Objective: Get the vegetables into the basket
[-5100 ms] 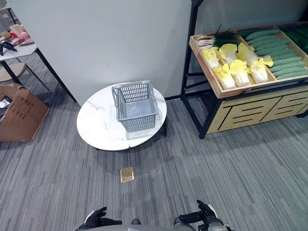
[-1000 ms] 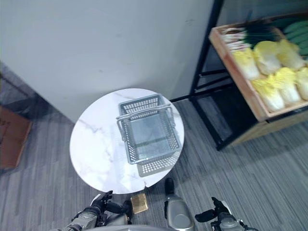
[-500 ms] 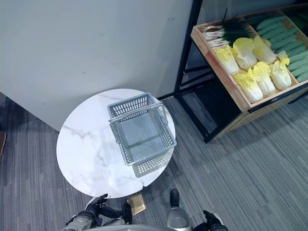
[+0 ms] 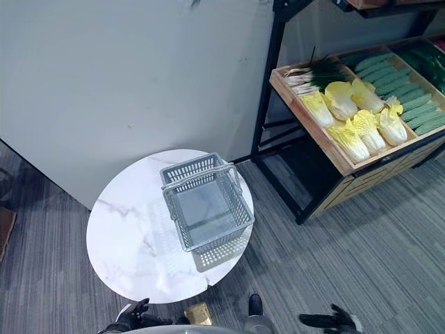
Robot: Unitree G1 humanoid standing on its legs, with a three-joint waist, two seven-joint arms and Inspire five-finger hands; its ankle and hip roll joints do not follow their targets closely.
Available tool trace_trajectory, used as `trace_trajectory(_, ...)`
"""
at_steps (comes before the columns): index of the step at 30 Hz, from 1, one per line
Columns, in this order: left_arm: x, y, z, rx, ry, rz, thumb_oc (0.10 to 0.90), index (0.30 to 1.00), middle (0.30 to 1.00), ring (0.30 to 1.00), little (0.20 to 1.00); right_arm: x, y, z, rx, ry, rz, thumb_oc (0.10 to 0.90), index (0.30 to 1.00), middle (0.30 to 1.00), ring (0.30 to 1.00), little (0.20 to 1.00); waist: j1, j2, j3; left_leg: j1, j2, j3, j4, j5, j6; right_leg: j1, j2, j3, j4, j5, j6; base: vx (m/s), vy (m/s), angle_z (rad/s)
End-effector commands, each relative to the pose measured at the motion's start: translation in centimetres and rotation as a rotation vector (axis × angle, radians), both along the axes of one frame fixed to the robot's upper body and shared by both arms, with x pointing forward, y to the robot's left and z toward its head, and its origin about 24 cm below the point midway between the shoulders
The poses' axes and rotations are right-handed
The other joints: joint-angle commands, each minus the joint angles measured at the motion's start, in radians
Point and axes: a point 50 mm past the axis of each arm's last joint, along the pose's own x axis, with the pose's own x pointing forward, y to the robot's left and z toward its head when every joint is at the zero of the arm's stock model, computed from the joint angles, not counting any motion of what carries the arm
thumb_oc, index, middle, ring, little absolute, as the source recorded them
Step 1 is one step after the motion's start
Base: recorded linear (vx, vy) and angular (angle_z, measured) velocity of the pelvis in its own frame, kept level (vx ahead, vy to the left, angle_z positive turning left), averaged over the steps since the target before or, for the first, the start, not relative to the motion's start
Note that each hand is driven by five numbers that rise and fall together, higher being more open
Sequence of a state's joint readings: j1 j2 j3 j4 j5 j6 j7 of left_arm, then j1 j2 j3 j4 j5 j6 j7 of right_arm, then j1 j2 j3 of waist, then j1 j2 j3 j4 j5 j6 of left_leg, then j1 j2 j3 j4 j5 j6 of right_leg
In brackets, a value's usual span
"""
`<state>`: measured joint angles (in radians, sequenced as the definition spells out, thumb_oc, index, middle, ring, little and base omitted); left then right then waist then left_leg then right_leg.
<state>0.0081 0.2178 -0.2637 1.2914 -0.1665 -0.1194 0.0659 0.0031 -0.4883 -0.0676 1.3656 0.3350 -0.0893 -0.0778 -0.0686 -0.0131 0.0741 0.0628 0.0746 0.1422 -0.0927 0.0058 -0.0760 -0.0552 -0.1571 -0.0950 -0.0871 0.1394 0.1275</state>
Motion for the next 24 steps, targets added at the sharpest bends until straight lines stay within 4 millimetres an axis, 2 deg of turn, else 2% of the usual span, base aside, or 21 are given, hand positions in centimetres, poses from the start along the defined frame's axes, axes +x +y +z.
trace_trajectory(1,0.5,1.1,0.3,0.023,-0.017,0.002,0.9,1.0,1.0,1.0,1.0,6.4,-6.3,6.9,-0.307,-0.216,0.054,0.9,1.0,1.0,1.0,1.0,0.007,-0.047,0.046,-0.01,-0.002,0.008,0.005,0.007,-0.01,0.021,-0.094,0.001,0.0,0.078,0.117,-0.01,0.053,-0.03)
trace_trajectory(2,0.4,1.1,0.3,0.021,-0.018,0.013,0.9,1.0,1.0,1.0,1.0,9.8,-7.6,10.7,-0.452,-0.332,0.16,0.9,1.0,1.0,1.0,1.0,0.007,-0.048,0.043,-0.01,-0.003,0.006,0.005,0.008,-0.01,0.021,-0.094,0.002,0.0,0.081,0.119,0.0,0.026,-0.04)
trace_trajectory(3,0.4,1.0,0.3,0.02,-0.018,0.012,0.9,1.0,1.0,1.0,1.0,9.7,-7.6,10.7,-0.453,-0.331,0.16,0.9,1.0,1.0,1.0,1.0,0.007,-0.047,0.044,-0.01,-0.002,0.006,0.005,0.007,-0.01,0.022,-0.093,0.002,0.0,0.08,0.119,0.0,0.0,0.0)
trace_trajectory(4,0.4,1.0,0.3,0.019,-0.022,0.021,0.9,1.0,1.0,1.0,1.0,11.6,-7.6,12.6,-0.523,-0.395,0.23,0.9,1.0,1.0,1.0,1.0,0.007,-0.048,0.044,-0.011,-0.002,0.007,0.005,0.008,-0.009,0.022,-0.094,0.002,0.0,0.081,0.119,0.0,0.0,0.0)
trace_trajectory(5,0.4,1.1,0.3,0.018,-0.021,0.027,0.9,1.0,1.0,1.0,1.0,14.6,-7.2,16.8,-0.671,-0.501,0.389,0.9,1.0,1.0,1.0,1.0,0.008,-0.048,0.041,-0.01,-0.002,0.005,0.005,0.007,-0.008,0.024,-0.094,0.001,0.0,0.081,0.118,0.01,0.019,-0.04)
trace_trajectory(8,0.3,1.2,0.3,0.017,-0.014,0.035,0.9,1.0,1.0,1.0,1.0,17.9,-5.0,22.4,-0.874,-0.63,0.626,0.9,1.0,1.0,1.0,1.0,0.016,-0.051,0.036,-0.007,-0.001,0.002,0.005,0.007,-0.008,0.029,-0.094,-0.003,0.0,0.078,0.116,0.01,0.007,0.0)
trace_trajectory(9,0.2,1.2,0.3,0.019,-0.011,0.031,0.9,1.0,1.0,1.0,1.0,18.5,-4.5,23.7,-0.926,-0.642,0.689,0.9,1.0,1.0,1.0,1.0,0.02,-0.052,0.035,-0.005,-0.001,-0.001,0.005,0.006,-0.007,0.032,-0.094,-0.004,0.0,0.075,0.115,0.02,0.0,0.07)
trace_trajectory(10,0.2,1.2,0.3,0.018,-0.011,0.031,0.9,1.0,1.0,1.0,1.0,18.5,-4.5,23.7,-0.927,-0.642,0.69,0.9,1.0,1.0,1.0,1.0,0.02,-0.051,0.035,-0.005,-0.001,-0.001,0.005,0.005,-0.007,0.032,-0.093,-0.005,0.0,0.074,0.115,0.03,0.0,0.09)
trace_trajectory(11,0.0,1.3,0.2,0.022,0.001,0.019,0.9,1.0,1.0,1.0,1.0,20.0,-2.4,26.6,-1.032,-0.705,0.835,0.9,1.0,1.0,1.0,1.0,0.029,-0.052,0.032,-0.003,0.0,-0.004,0.005,0.006,-0.007,0.037,-0.092,-0.009,0.0,0.067,0.113,0.02,-0.001,0.07)
trace_trajectory(12,0.0,1.3,0.2,0.021,0.001,0.019,0.9,1.0,1.0,1.0,1.0,20.0,-2.4,26.6,-1.032,-0.705,0.836,0.9,1.0,1.0,1.0,1.0,0.028,-0.052,0.032,-0.002,0.0,-0.004,0.005,0.006,-0.007,0.038,-0.092,-0.01,0.0,0.066,0.113,0.04,-0.007,0.12)
trace_trajectory(13,-0.1,1.2,0.2,0.022,0.007,0.005,0.9,1.0,1.0,1.0,1.0,21.2,-0.3,28.6,-1.116,-0.743,0.977,0.9,1.0,1.0,1.0,1.0,0.04,-0.053,0.031,-0.001,0.003,-0.008,0.005,0.006,-0.008,0.046,-0.09,-0.016,0.0,0.056,0.11,0.02,-0.007,0.18)
trace_trajectory(14,-0.1,1.2,0.2,0.022,0.007,0.007,0.9,1.0,1.0,1.0,1.0,21.3,-0.2,28.6,-1.117,-0.743,0.979,0.9,1.0,1.0,1.0,1.0,0.038,-0.052,0.031,0.0,0.003,-0.008,0.005,0.006,-0.008,0.047,-0.09,-0.016,0.0,0.056,0.11,0.04,-0.01,0.18)
trace_trajectory(15,-0.3,1.4,0.2,0.024,0.019,0.001,0.9,1.0,1.0,1.0,1.0,22.2,1.8,30.0,-1.18,-0.764,1.102,0.9,1.0,1.0,1.0,1.0,0.048,-0.055,0.03,0.002,0.004,-0.014,0.005,0.006,-0.009,0.054,-0.088,-0.022,0.0,0.05,0.109,0.02,-0.004,0.17)
trace_trajectory(16,-0.3,1.3,0.2,0.023,0.019,0.002,0.9,1.0,1.0,1.0,1.0,22.2,1.8,30.0,-1.181,-0.765,1.104,0.9,1.0,1.0,1.0,1.0,0.046,-0.055,0.031,0.002,0.004,-0.014,0.005,0.006,-0.01,0.055,-0.088,-0.023,0.0,0.049,0.109,0.03,-0.009,0.11)
trace_trajectory(17,-0.4,1.4,0.2,0.025,0.022,0.001,0.9,1.0,1.0,1.0,1.0,22.6,3.1,30.9,-1.211,-0.778,1.176,0.9,1.0,1.0,1.0,1.0,0.053,-0.056,0.031,0.002,0.006,-0.018,0.005,0.007,-0.01,0.06,-0.087,-0.027,0.0,0.045,0.107,0.01,-0.009,0.09)
trace_trajectory(18,-0.7,1.6,0.1,0.029,0.035,0.006,0.9,1.0,1.0,1.0,1.0,23.2,5.8,31.9,-1.226,-0.846,1.3,0.9,1.0,1.0,1.0,1.0,0.064,-0.059,0.033,0.0,0.007,-0.025,0.005,0.01,-0.012,0.062,-0.086,-0.032,0.0,0.041,0.105,0.01,-0.009,0.08)
trace_trajectory(19,-0.7,1.6,0.1,0.028,0.035,0.008,0.9,1.0,1.0,1.0,1.0,23.3,5.9,32.0,-1.226,-0.847,1.302,0.9,1.0,1.0,1.0,1.0,0.062,-0.058,0.033,0.0,0.008,-0.025,0.005,0.01,-0.012,0.063,-0.086,-0.033,0.0,0.04,0.105,0.01,-0.016,0.1)
trace_trajectory(20,-1.0,1.6,0.1,0.027,0.045,0.008,0.9,1.0,1.0,1.0,1.0,23.7,8.3,32.4,-1.197,-0.917,1.389,0.9,1.0,1.0,1.0,1.0,0.072,-0.061,0.034,-0.002,0.009,-0.031,0.005,0.013,-0.014,0.067,-0.084,-0.039,0.0,0.035,0.103,0.01,-0.012,0.16)
trace_trajectory(21,-1.0,1.6,0.1,0.026,0.044,0.009,0.9,1.0,1.0,1.0,1.0,23.8,8.3,32.4,-1.197,-0.917,1.39,0.9,1.0,1.0,1.0,1.0,0.071,-0.06,0.034,-0.002,0.009,-0.031,0.005,0.013,-0.014,0.067,-0.084,-0.039,0.0,0.035,0.103,0.0,-0.016,0.13)
trace_trajectory(23,-1.2,1.6,0.0,0.03,0.056,0.006,0.9,1.0,1.0,1.0,1.0,24.4,10.4,32.6,-1.164,-0.968,1.461,0.9,1.0,1.0,1.0,1.0,0.081,-0.062,0.037,-0.006,0.011,-0.037,0.005,0.015,-0.017,0.07,-0.084,-0.047,0.0,0.032,0.101,0.0,-0.011,0.06)
trace_trajectory(24,-1.2,1.7,0.1,0.038,0.058,-0.004,0.9,1.0,1.0,1.0,1.0,24.8,12.2,32.7,-1.143,-0.992,1.535,0.9,1.0,1.0,1.0,1.0,0.093,-0.064,0.042,-0.011,0.012,-0.041,0.005,0.018,-0.02,0.071,-0.083,-0.053,0.0,0.03,0.1,-0.01,-0.01,0.05)
